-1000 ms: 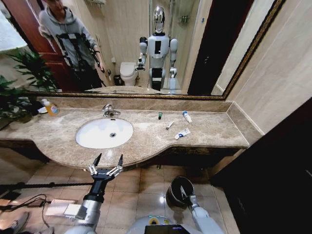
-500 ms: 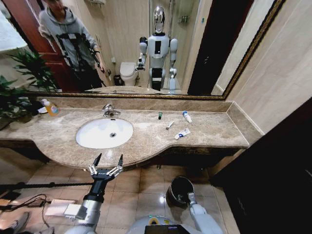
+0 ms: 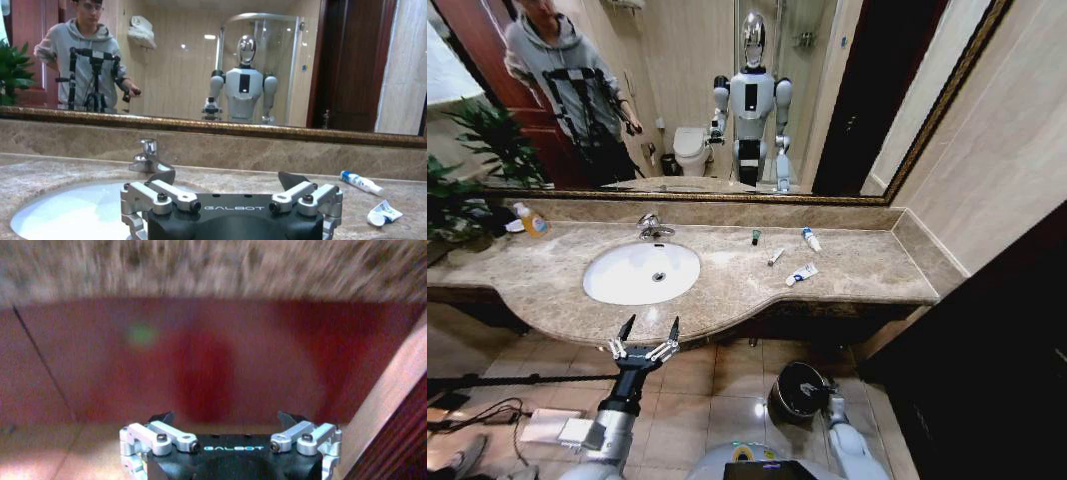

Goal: Pick up the trash from the sink and place it in the trash bin.

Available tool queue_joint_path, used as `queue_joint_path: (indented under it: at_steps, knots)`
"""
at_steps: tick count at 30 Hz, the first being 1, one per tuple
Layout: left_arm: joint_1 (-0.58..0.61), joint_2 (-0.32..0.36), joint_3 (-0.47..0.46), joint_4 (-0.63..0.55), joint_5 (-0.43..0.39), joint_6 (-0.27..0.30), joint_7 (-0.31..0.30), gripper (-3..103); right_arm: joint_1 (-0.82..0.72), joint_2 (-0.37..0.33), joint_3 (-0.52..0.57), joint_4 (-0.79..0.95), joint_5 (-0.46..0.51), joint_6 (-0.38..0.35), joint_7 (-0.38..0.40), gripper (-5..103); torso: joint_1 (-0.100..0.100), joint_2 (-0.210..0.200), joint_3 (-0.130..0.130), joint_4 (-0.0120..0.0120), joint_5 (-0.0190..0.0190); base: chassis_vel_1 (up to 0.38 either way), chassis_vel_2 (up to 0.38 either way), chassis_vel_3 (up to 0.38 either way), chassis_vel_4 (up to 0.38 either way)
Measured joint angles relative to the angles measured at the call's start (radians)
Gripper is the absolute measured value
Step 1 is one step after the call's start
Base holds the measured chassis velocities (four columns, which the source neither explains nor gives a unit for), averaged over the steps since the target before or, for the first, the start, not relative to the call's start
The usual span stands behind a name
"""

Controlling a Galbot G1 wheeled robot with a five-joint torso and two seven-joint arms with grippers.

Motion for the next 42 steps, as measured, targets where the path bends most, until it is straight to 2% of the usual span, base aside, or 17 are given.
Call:
queue_joint_path:
  at_steps: [2,3,6,8,11,18,20,21,24,27,35,42]
  knots:
    - [0.000,0.000,0.000,0.000,0.000,0.000,0.000,100,-0.079,0.009,0.013,0.147,0.029,-0.014,0.012,100,0.000,0.000,0.000,-0.0001,-0.0001,0.000,0.000,0.000,0.000]
    - [0.000,0.000,0.000,0.000,0.000,0.000,0.000,100,-0.079,0.009,0.013,0.147,0.029,-0.014,0.012,100,0.000,0.000,0.000,-0.0001,-0.0001,0.000,0.000,0.000,0.000]
    - [0.000,0.000,0.000,0.000,0.000,0.000,0.000,100,-0.188,0.027,0.033,0.327,0.073,-0.022,0.026,100,0.000,0.000,0.000,0.0000,0.0001,0.000,0.000,0.000,0.000]
    - [0.000,0.000,0.000,0.000,0.000,0.000,0.000,100,-0.220,0.033,0.038,0.374,0.083,-0.022,0.028,100,0.000,0.000,0.000,0.0000,0.0002,0.000,0.000,0.000,0.000]
    - [0.000,0.000,0.000,0.000,0.000,0.000,0.000,100,-0.308,0.050,0.048,0.535,0.112,0.003,0.031,100,0.000,0.000,0.000,0.0000,0.0001,0.000,0.000,0.000,0.000]
    - [0.000,0.000,0.000,0.000,0.000,0.000,0.000,100,-0.370,0.065,0.047,0.711,0.132,0.011,0.024,100,0.000,0.000,0.000,0.0000,-0.0001,0.000,0.000,0.000,0.000]
    - [0.000,0.000,0.000,0.000,0.000,0.000,0.000,100,-0.366,0.064,0.039,0.763,0.146,0.013,-0.011,100,0.000,0.000,0.000,-0.0001,-0.0001,0.000,0.000,0.000,0.000]
    - [0.000,0.000,0.000,0.000,0.000,0.000,0.000,100,-0.366,0.064,0.039,0.763,0.146,0.013,-0.011,100,0.000,0.000,0.000,-0.0001,-0.0001,0.000,0.000,0.000,0.000]
    - [0.000,0.000,0.000,0.000,0.000,0.000,0.000,100,-0.285,0.040,0.028,0.754,0.156,0.020,-0.090,100,0.000,0.000,0.000,0.0000,0.0000,0.000,0.000,0.000,0.000]
    - [0.000,0.000,0.000,0.000,0.000,0.000,0.000,100,-0.197,0.006,0.010,0.720,0.156,0.007,-0.109,100,0.000,0.000,0.000,0.0002,0.0003,0.000,0.000,0.000,0.000]
    - [0.000,0.000,0.000,0.000,0.000,0.000,0.000,100,0.000,-0.127,-0.042,0.581,0.139,-0.008,-0.148,100,0.000,0.000,0.000,0.0000,0.0002,0.000,0.000,0.000,0.000]
    - [0.000,0.000,0.000,0.000,0.000,0.000,0.000,100,0.116,-0.165,-0.100,0.481,0.119,-0.017,-0.153,100,0.000,0.000,0.000,0.0000,0.0001,0.000,0.000,0.000,0.000]
